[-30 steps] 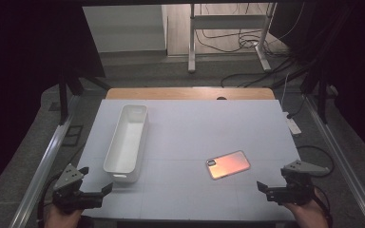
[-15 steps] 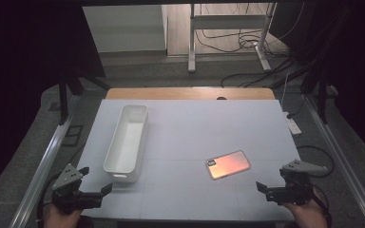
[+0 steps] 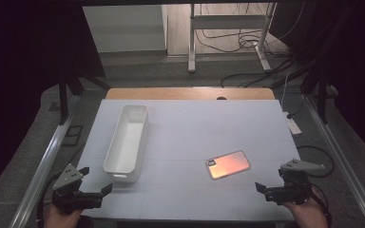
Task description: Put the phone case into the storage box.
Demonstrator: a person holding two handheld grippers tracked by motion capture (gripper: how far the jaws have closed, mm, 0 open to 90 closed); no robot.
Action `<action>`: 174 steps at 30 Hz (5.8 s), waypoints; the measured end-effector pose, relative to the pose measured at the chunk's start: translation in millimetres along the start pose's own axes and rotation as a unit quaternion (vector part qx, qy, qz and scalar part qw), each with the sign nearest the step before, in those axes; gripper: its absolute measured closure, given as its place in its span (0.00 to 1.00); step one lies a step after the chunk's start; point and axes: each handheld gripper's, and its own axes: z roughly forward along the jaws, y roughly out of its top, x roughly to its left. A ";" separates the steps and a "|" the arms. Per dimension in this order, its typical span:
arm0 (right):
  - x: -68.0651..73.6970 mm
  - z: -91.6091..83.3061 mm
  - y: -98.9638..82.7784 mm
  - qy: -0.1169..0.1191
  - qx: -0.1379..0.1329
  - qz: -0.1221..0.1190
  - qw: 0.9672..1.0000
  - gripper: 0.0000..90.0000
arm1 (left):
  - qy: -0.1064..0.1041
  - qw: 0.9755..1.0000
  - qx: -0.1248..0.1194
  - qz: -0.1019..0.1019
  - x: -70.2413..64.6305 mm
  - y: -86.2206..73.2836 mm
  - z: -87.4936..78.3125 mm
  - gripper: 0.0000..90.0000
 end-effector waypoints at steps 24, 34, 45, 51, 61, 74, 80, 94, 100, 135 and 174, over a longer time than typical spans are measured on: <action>6.5 14.5 19.4 0.018 0.005 -0.026 0.999 0.00 | -0.003 1.000 0.001 0.000 0.4 0.2 0.7 0.01; 9.4 22.0 28.8 0.021 0.002 -0.033 0.999 0.00 | -0.007 1.000 -0.001 0.002 0.4 0.1 0.6 0.01; 12.0 28.1 37.5 0.022 0.007 -0.035 0.999 0.00 | -0.009 1.000 0.000 0.007 -0.3 0.1 0.7 0.01; 17.4 36.2 42.9 0.028 0.010 -0.047 0.998 0.00 | -0.012 1.000 0.000 0.009 -0.4 0.0 0.6 0.01; 23.0 48.8 49.4 0.035 0.020 -0.050 0.998 0.00 | -0.013 1.000 -0.002 0.014 -1.2 -0.2 0.3 0.01; 31.4 62.9 60.7 0.053 0.030 -0.059 0.996 0.00 | -0.014 1.000 -0.003 0.016 -1.3 -0.4 0.0 0.01; 34.8 69.3 65.4 0.057 0.033 -0.062 0.996 0.00 | -0.013 1.000 -0.003 0.018 -1.8 -0.3 0.1 0.01; 44.0 87.2 79.0 0.068 0.045 -0.072 0.994 0.00 | -0.014 1.000 -0.002 0.022 -2.3 -0.2 0.2 0.01; 47.0 95.4 83.8 0.060 0.058 -0.078 0.993 0.00 | -0.014 1.000 -0.001 0.023 -2.5 -0.1 0.4 0.01; 54.1 128.2 96.6 0.079 0.110 -0.130 0.982 1.00 | -0.015 1.000 -0.001 0.026 -3.2 -0.2 0.6 0.01; 51.6 156.8 78.5 0.085 0.148 -0.124 0.977 1.00 | -0.012 0.999 0.006 0.032 -4.5 0.6 2.1 0.01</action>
